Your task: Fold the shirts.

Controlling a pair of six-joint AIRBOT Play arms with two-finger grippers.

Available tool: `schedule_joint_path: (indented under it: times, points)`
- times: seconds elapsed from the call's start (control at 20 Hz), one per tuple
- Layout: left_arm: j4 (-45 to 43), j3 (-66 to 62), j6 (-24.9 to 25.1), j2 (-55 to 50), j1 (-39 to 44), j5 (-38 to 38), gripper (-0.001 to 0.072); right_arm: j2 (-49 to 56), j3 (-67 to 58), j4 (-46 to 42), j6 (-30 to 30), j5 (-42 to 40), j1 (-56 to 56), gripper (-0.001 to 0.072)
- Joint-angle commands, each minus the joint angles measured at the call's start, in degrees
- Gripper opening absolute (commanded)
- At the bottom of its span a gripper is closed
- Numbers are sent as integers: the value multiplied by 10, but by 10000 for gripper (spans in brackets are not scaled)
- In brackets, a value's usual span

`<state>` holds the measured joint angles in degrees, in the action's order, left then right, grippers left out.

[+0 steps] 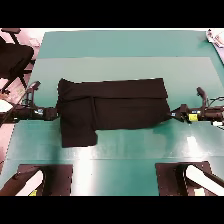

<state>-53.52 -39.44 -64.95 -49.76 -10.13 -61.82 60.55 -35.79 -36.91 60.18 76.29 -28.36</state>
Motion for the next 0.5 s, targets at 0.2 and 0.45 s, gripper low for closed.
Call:
schedule_joint_path:
  times: [0.2, 0.45]
  points:
    - [-1, -12, -10, 156, 0, 13, 23, -174, -71, 28, 27, 4, 0, 26]
    - [4, -17, -24, 165, 0, 75, 24, -132, -146, 27, 30, -10, 1, 26]
